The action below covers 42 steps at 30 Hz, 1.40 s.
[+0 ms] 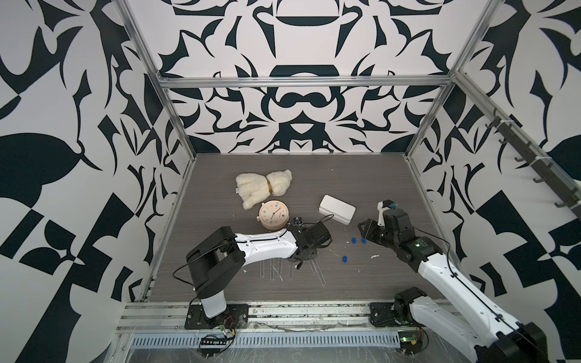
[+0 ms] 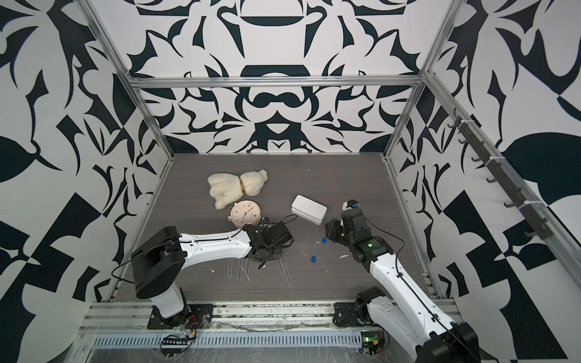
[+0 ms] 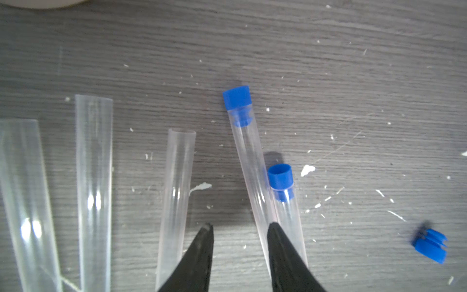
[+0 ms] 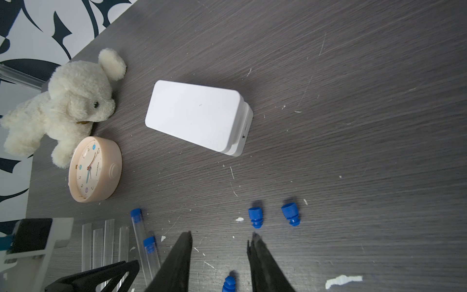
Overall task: Remove stoppers from test tubes
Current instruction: Pick up the test tube at the center of the board.
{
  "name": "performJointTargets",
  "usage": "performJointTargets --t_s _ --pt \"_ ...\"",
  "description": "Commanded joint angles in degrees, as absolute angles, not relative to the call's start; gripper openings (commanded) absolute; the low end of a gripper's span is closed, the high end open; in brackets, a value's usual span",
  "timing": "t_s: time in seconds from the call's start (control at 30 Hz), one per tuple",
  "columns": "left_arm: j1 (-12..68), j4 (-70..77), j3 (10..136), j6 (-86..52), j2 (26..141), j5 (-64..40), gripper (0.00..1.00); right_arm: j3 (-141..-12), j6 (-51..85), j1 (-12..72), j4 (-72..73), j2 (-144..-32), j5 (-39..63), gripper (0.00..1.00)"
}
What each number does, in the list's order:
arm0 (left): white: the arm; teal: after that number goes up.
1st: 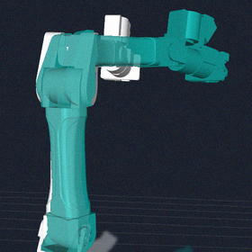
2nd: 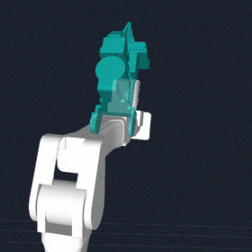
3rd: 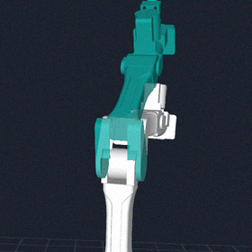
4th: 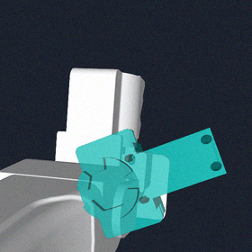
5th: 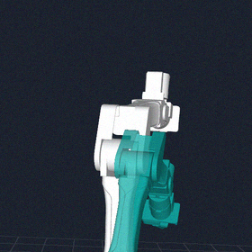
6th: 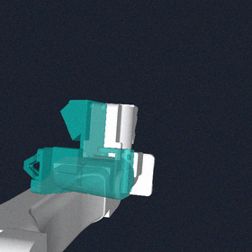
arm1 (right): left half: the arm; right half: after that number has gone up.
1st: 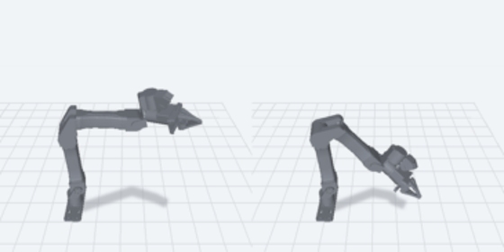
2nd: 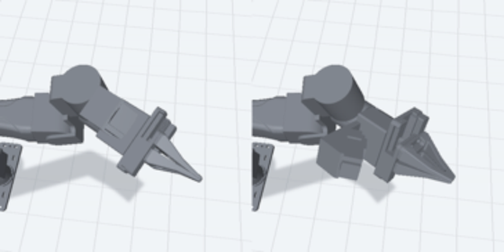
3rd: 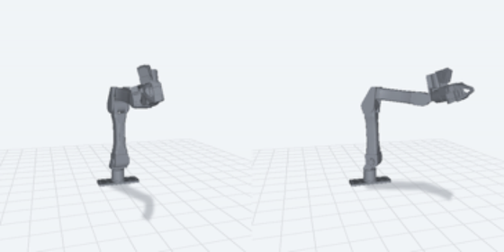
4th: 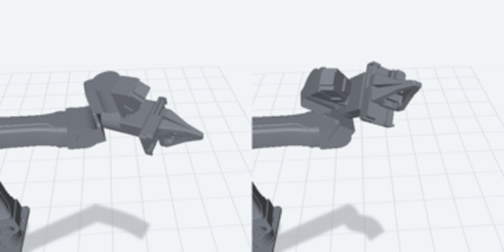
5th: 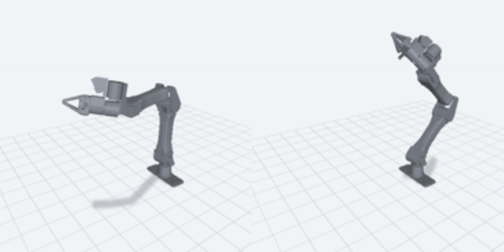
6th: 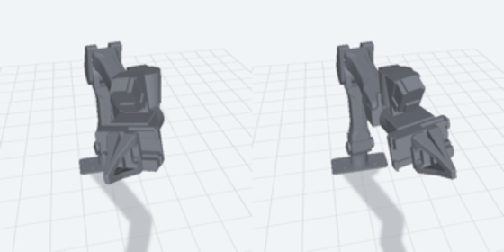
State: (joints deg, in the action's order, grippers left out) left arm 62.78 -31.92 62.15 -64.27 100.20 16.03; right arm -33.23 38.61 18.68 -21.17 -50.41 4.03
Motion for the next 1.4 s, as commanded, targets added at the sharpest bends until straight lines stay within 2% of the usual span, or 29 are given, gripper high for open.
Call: performJointTargets --t_s 0.0,0.57,1.13,1.37 --pt "62.7 -32.2 63.8 -63.3 102.2 15.0 0.39 -33.1 37.9 18.7 -19.1 -50.5 4.4 0.39" --pt "61.7 -32.3 62.7 -62.8 103.3 13.9 0.33 -33.6 37.5 18.7 -19.1 -51.1 4.3 0.38" --pt "60.4 -31.7 65.0 -61.7 105.7 12.9 0.35 -32.5 37.9 18.7 -18.0 -51.5 4.5 0.37" --pt "60.2 -33.3 63.2 -61.3 104.1 12.6 0.26 -32.0 38.0 18.7 -17.1 -51.9 4.6 0.36"
